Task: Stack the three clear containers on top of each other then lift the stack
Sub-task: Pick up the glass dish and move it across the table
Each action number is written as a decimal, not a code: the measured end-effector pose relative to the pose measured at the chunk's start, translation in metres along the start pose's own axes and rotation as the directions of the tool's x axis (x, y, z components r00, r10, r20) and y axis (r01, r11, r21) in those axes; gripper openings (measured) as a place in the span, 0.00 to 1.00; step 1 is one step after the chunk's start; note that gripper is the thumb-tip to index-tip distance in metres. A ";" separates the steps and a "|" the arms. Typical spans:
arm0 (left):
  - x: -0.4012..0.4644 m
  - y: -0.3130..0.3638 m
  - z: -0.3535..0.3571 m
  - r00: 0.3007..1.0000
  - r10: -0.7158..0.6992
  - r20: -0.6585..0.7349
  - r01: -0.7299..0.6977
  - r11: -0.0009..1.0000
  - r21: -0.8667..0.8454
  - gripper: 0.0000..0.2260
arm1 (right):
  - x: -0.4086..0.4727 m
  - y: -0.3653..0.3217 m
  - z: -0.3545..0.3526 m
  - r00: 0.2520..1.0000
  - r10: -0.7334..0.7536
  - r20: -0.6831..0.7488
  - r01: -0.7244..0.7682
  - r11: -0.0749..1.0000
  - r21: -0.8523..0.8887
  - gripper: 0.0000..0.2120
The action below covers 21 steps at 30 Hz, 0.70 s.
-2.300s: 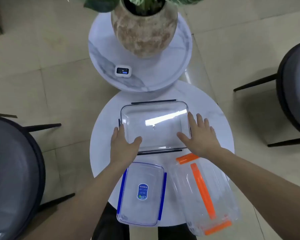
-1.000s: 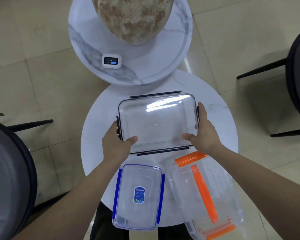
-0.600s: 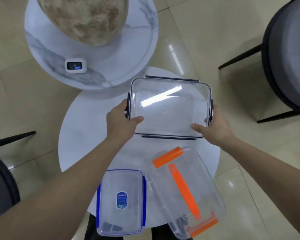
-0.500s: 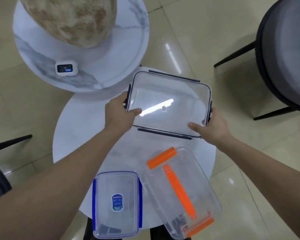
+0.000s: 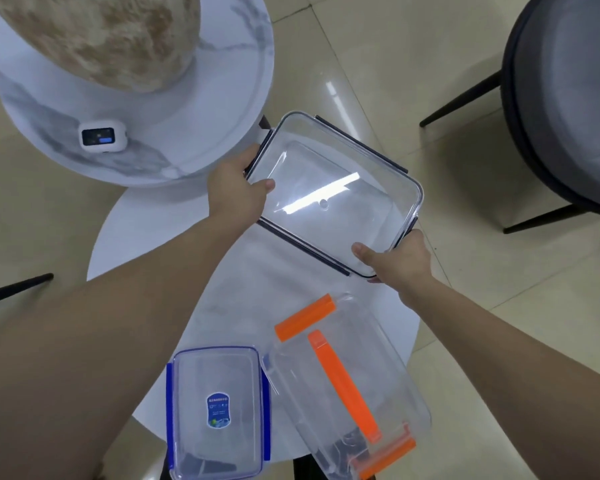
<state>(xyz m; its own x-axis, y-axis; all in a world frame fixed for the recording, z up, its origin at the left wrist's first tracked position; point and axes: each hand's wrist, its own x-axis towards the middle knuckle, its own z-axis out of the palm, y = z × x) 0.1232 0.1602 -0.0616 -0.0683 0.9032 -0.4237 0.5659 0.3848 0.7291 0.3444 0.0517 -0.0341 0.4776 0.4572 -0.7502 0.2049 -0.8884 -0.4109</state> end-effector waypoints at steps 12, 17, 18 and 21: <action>0.012 0.017 -0.008 0.999 -0.047 -0.015 0.049 0.991 0.123 0.22 | -0.008 -0.014 0.001 0.990 0.117 0.073 -0.119 0.993 0.024 0.39; 0.014 0.018 -0.010 0.997 -0.071 -0.004 0.071 0.988 0.140 0.23 | -0.007 -0.018 -0.001 0.986 0.148 0.071 -0.150 0.988 0.024 0.38; 0.013 0.019 -0.011 0.998 -0.064 -0.001 0.063 0.987 0.147 0.21 | -0.007 -0.017 0.000 0.988 0.143 0.065 -0.144 0.989 0.017 0.38; 0.011 0.021 -0.010 0.999 -0.048 -0.005 0.048 0.986 0.158 0.15 | -0.007 -0.016 0.000 0.991 0.128 0.044 -0.128 0.992 -0.005 0.38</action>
<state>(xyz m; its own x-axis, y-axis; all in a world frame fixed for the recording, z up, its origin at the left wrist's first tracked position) 0.1265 0.1799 -0.0452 -0.0991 0.8846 -0.4557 0.6845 0.3930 0.6140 0.3378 0.0625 -0.0224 0.4621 0.3407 -0.8188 0.1463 -0.9399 -0.3085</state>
